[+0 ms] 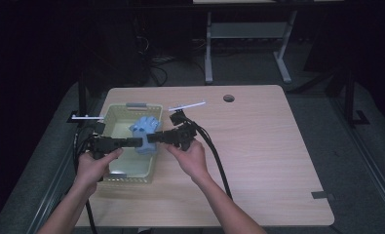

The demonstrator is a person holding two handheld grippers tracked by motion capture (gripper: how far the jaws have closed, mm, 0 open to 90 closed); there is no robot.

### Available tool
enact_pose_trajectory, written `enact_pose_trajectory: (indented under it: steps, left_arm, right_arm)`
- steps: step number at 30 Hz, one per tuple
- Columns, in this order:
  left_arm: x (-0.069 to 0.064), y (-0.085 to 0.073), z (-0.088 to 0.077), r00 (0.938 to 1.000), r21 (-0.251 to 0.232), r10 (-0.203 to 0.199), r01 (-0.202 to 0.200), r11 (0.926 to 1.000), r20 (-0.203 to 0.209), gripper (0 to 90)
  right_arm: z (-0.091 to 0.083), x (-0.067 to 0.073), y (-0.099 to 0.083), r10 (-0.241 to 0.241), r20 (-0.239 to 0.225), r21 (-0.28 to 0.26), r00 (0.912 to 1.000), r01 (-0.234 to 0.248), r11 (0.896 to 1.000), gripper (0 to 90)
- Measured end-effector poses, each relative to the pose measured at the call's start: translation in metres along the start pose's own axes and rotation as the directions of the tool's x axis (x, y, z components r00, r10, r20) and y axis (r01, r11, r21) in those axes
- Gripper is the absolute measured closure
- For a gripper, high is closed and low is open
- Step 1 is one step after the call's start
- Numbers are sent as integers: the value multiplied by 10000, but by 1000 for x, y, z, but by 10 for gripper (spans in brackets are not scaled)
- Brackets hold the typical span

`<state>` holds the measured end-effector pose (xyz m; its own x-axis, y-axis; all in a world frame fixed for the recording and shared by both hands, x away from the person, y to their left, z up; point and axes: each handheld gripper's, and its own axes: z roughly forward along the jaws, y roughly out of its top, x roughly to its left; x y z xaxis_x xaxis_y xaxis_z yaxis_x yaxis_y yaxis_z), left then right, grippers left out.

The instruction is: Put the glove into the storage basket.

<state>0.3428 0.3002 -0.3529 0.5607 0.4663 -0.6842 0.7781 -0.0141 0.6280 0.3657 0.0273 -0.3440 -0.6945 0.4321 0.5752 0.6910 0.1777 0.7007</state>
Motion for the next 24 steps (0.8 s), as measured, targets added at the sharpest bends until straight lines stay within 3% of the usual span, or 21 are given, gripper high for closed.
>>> enact_pose_trajectory:
  steps: [15,24]
  left_arm:
    - [11,12,-27,9991,402,69,-52,9992,-412,738]
    - [22,18,-39,9979,702,-208,251,9972,-619,738]
  right_arm:
    - [28,9,11,-69,-153,-28,9999,68,10000,760]
    - [47,10,15,23,-258,56,9997,-22,10000,760]
